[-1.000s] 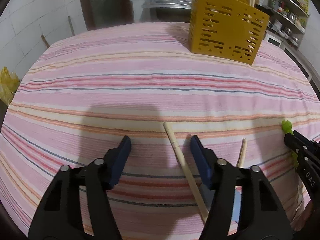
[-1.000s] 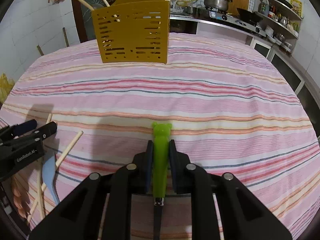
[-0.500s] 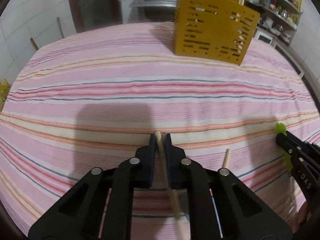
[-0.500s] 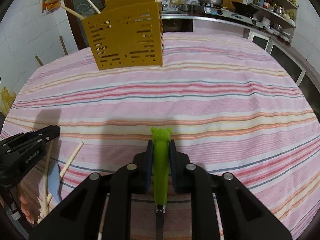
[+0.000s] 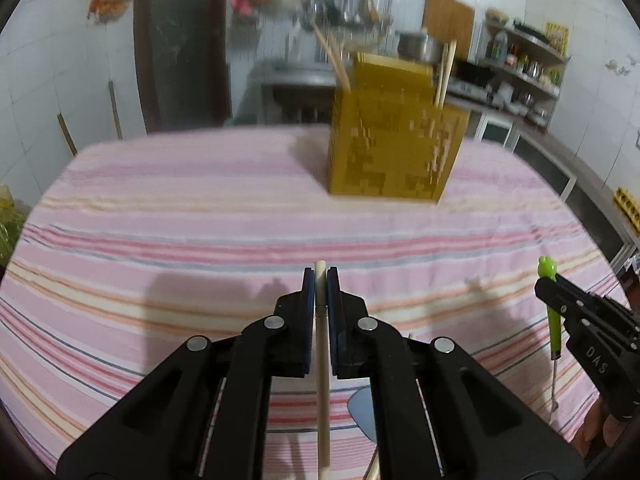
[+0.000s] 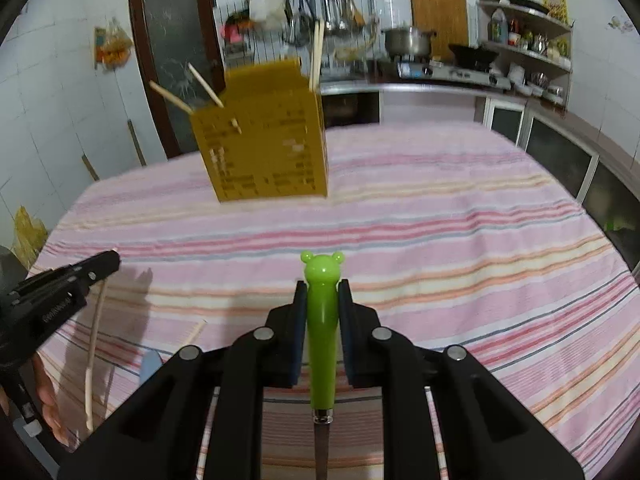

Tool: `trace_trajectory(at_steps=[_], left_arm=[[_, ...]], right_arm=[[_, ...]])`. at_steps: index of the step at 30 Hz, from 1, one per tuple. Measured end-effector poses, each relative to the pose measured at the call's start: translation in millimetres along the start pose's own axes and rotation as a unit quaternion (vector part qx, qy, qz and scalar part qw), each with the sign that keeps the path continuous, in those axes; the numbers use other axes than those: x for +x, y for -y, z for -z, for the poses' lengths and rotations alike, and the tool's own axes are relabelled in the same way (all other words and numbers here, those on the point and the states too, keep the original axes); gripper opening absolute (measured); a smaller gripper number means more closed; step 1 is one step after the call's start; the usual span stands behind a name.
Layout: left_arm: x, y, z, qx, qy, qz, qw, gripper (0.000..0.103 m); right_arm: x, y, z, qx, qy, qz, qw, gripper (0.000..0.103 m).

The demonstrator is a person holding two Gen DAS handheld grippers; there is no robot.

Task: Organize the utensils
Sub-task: 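Close the left gripper on a chopstick and lift it while the right gripper lifts the fork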

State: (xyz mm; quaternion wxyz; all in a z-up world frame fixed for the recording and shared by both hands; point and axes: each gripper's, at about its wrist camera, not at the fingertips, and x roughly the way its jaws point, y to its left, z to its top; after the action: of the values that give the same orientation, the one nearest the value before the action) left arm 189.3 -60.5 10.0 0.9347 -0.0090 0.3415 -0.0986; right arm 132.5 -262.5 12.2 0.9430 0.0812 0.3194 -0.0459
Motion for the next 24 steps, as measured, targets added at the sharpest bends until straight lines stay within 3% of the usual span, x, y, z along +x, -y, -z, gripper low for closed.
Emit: trace_trajectory(at_steps=[13, 24], left_arm=[[-72, -30, 1, -0.004, 0.101, -0.004, 0.9948, 0.005], [-104, -33, 16, 0.003, 0.15, -0.007, 0.9887, 0.005]], right_arm=[[-49, -7, 12, -0.002, 0.101, 0.003, 0.995, 0.016], [-73, -16, 23, -0.017, 0.136, 0.013, 0.99, 0.016]])
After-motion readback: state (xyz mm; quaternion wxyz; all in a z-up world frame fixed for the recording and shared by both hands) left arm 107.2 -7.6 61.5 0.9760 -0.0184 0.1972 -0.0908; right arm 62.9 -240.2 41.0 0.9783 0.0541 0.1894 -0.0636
